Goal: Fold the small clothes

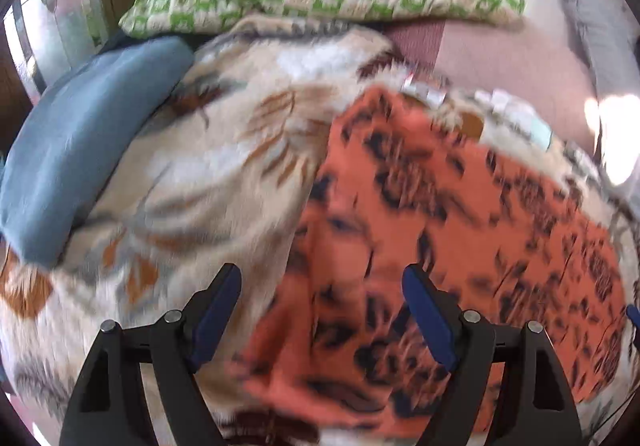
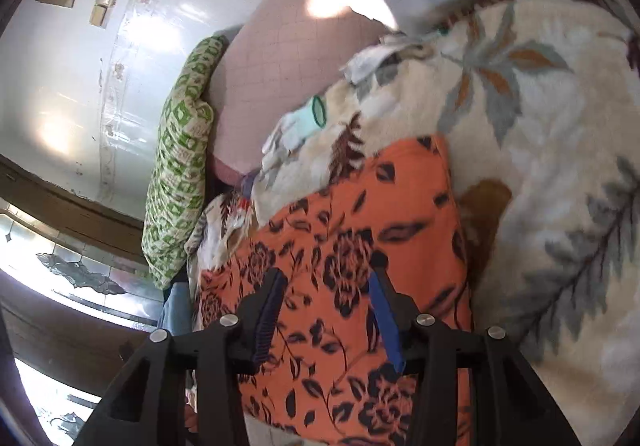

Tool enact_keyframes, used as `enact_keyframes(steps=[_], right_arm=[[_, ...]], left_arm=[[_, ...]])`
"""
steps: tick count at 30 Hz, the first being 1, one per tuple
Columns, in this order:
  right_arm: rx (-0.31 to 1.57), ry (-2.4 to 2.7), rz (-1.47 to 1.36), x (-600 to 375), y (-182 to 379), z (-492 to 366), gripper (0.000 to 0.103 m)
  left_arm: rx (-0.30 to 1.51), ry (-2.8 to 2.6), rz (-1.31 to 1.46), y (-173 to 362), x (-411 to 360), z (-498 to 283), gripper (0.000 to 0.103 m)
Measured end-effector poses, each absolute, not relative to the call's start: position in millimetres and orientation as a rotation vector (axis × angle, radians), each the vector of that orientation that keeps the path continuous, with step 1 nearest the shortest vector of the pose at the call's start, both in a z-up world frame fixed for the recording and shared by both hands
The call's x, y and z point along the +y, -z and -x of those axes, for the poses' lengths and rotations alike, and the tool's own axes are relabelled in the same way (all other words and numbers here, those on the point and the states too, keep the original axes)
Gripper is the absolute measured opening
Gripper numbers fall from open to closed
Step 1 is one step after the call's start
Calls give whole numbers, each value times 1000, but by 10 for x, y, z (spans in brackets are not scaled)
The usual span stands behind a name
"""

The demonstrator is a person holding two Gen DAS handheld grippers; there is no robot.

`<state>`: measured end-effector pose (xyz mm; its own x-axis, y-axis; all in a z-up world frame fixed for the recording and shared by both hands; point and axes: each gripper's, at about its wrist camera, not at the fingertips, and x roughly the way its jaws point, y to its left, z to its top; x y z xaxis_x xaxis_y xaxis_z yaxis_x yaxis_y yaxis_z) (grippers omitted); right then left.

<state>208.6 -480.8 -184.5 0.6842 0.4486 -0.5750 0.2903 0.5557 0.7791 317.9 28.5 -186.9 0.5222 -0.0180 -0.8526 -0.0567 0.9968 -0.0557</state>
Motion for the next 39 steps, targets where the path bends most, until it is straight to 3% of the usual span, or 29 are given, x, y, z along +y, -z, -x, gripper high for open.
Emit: enact_keyframes(steps=[2,3,5,6,13,21,26,31,34,39], right_arm=[[942,-63,-1038,-4707,2121,-1846,48],[966,-38,-1052,-4694,2257,-1725,44],[949,-41,-1098,-4772,2480,-1594,23],[952,-53,-1135,-4827,2526,-1580,20],[900,-170,-1074,-4661,2204,-1624,25],[1069,-166,-1000,-4303,2441,-1885,24],[1014,-218,-987,-4212,2278,-1935,26],[985,-370,-916,-3747,2126,-2116,26],[1060,-400,-865,-3454,2248,-2250,26],[1106,-386,-854,-3374,2355,-2279,24]], left_arm=[[1038,-40,36,2098,329,-3199,88],[1037,-27,57,2201,395,-3220,92],[1024,-22,83,2158,439,-3176,94],[1031,-30,79,2116,432,-3177,94],[933,-167,284,1906,979,-2871,94],[806,-214,469,1799,1320,-2752,93],[774,-31,358,1701,754,-2833,93],[905,-26,128,1943,194,-2937,93],[977,-79,5,2146,131,-2989,94],[921,-85,48,1988,178,-2912,94]])
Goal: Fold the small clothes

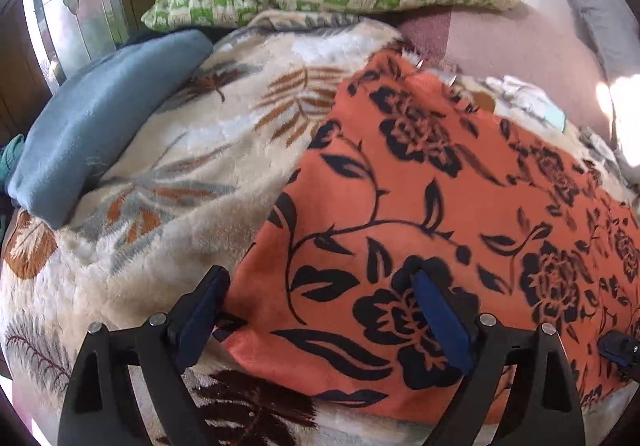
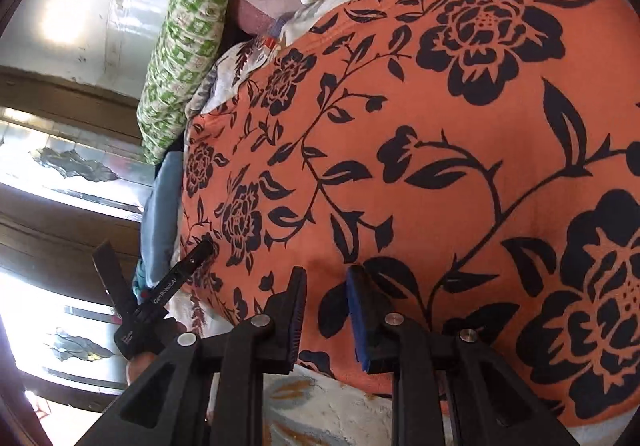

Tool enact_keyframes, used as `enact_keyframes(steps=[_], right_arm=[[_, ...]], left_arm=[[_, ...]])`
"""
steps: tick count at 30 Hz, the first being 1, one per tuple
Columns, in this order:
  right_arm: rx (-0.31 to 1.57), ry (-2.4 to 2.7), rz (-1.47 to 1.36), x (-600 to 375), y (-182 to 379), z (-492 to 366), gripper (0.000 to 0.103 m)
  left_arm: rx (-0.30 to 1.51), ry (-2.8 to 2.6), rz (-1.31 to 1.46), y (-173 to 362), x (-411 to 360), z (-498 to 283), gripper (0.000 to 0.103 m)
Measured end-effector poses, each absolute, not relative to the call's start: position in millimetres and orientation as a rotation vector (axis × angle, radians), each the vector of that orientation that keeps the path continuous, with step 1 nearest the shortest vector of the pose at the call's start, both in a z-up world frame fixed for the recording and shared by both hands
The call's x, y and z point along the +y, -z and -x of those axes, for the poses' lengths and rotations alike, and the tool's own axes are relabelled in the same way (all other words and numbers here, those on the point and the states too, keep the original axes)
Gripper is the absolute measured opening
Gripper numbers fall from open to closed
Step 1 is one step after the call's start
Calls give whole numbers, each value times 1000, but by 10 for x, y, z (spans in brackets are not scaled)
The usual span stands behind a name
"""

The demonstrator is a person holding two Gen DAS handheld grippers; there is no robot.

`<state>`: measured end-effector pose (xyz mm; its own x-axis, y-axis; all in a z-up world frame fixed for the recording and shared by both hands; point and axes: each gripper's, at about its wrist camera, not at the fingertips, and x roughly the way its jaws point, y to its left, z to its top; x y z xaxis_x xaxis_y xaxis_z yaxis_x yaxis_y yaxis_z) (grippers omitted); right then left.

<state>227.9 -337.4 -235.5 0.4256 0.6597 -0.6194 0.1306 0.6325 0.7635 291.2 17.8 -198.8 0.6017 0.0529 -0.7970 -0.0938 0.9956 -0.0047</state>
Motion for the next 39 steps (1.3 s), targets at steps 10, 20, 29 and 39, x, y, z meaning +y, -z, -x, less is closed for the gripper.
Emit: enact_keyframes(steps=[10,20,29,39], right_arm=[[1005,-367,-549,-2978,1982,-2200,26],[1046,-361,-488,-2886,2063,-2236,25],[940,-400,-456,-2773,1839,-2163,25],[1025,-401,-410,-2630,2005,-2220,25]], left_arm=[[799,-1,-121,1771,-326,-2670,94],[871,-35,-186,2025,-387,-2804,94],[872,-41,-205,2061,-411,-2820,94],[874,-34,-203,2059,-400,-2826,94]])
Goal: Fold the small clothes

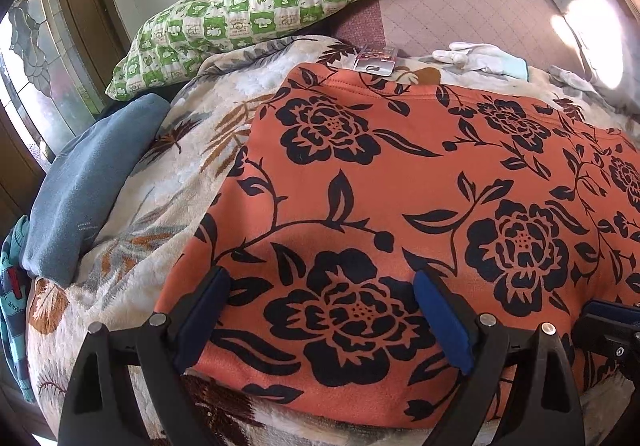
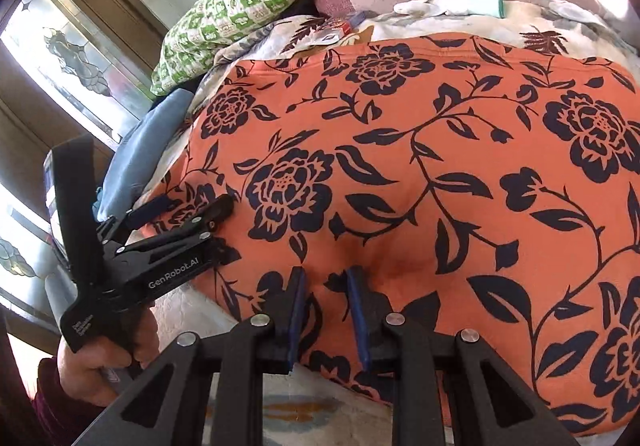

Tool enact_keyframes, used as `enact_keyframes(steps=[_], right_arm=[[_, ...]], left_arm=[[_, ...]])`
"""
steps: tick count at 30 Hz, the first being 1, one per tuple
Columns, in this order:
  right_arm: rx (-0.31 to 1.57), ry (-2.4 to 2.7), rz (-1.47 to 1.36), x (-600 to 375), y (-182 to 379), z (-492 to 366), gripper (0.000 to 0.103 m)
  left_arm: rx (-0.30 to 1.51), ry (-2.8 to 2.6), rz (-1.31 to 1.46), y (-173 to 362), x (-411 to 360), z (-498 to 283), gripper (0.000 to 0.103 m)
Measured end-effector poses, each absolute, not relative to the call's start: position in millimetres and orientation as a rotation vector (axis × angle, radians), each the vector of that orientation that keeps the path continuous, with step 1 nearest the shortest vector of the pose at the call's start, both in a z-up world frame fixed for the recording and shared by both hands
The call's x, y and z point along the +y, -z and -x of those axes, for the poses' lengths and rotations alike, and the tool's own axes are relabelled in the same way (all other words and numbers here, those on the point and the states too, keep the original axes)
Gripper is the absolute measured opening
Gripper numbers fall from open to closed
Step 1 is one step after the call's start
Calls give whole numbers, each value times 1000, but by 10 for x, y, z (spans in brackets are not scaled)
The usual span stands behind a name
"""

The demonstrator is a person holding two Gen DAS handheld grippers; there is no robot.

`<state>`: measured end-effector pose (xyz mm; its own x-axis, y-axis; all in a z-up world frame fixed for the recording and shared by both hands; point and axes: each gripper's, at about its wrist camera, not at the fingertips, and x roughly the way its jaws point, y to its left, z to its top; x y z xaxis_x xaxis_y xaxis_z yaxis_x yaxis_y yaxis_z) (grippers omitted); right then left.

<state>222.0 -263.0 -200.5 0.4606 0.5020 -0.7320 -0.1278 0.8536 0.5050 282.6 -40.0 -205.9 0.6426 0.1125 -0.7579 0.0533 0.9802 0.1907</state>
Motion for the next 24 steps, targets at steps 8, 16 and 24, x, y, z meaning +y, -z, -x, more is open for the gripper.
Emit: enact_keyframes(steps=[8,16,24], right_arm=[[984,-401,-396,-2618,1929,-2187,25],[894,-331,-387,-2764,1767,-2149,25],[1020,-178,-409,-2990,1978,-2289,25]], left_arm=[[849,-44,-197,2001,-379,-2820,94],[829,-55,-185,1919,-322,-2803,94],[844,-133,-40,1660,192,-2727,94]])
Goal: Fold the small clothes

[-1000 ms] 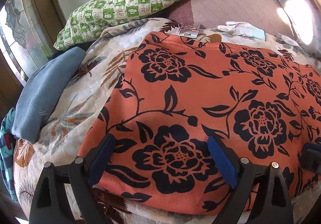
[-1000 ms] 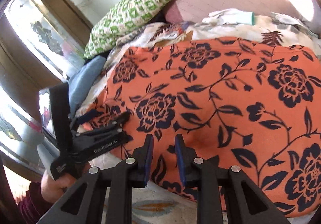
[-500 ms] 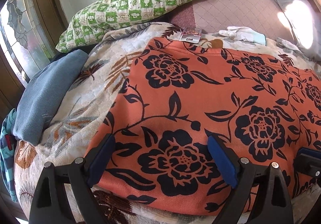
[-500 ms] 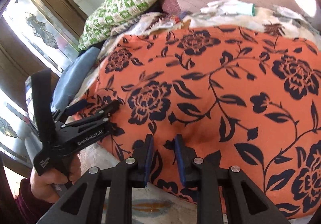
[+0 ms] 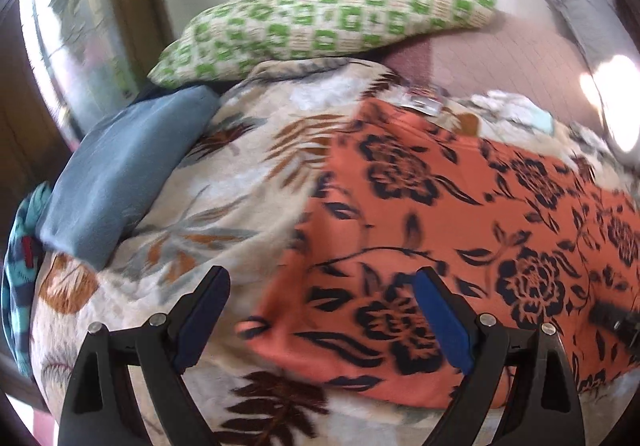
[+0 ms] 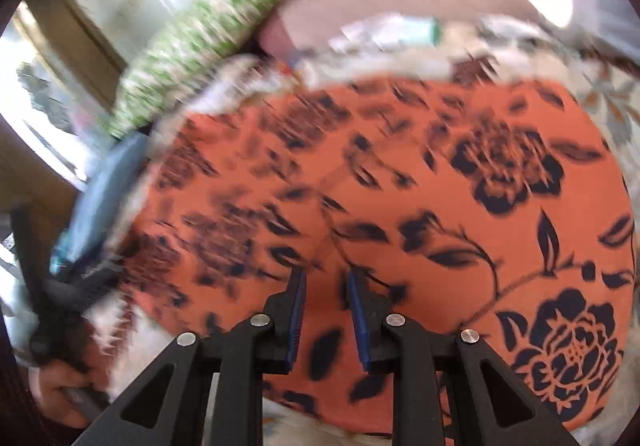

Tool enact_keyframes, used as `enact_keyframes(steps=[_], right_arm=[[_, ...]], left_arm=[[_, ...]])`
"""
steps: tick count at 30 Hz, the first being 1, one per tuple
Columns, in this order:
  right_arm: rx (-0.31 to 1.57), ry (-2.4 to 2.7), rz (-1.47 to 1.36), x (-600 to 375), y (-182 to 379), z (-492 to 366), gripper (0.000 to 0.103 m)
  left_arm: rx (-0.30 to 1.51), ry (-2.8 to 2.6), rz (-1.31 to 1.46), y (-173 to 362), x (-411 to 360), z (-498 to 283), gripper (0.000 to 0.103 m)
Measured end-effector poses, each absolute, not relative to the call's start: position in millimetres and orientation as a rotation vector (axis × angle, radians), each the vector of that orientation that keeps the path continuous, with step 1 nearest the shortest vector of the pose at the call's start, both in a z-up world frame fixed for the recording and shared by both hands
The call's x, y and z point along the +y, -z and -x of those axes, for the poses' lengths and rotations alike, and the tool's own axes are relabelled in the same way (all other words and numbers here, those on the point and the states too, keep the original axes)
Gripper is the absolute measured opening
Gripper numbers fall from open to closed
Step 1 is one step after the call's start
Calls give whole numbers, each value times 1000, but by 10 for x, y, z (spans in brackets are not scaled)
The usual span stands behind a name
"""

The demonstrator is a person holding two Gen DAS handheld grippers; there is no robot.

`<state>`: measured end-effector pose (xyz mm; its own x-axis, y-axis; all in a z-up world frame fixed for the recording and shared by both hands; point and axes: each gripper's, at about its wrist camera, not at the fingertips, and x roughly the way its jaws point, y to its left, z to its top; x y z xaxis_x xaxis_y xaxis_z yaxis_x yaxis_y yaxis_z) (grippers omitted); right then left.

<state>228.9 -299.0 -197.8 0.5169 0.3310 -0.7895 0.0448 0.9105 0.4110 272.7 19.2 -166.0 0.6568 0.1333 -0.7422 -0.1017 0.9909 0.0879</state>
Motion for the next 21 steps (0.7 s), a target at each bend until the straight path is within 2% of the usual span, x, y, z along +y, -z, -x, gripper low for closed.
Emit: enact_keyframes(steps=[4,9,15,21], right_arm=[[1023,-193,-428,-3029,1927,-2290,25],[926,-228,-476,-3103,1673,-2137,25],[833,-276,-496,-3166,1430,-1955,25],[844,-258,-526,-3248,1460,-1929,25]], left_arm=[[910,-223,131,1631,732,-2654,94],[969,-239,368,1661,1138,-2385,94],[1043,-174,541,1907,1075,-2262,94],[1005,-96,530,1977,813,-2477,94]])
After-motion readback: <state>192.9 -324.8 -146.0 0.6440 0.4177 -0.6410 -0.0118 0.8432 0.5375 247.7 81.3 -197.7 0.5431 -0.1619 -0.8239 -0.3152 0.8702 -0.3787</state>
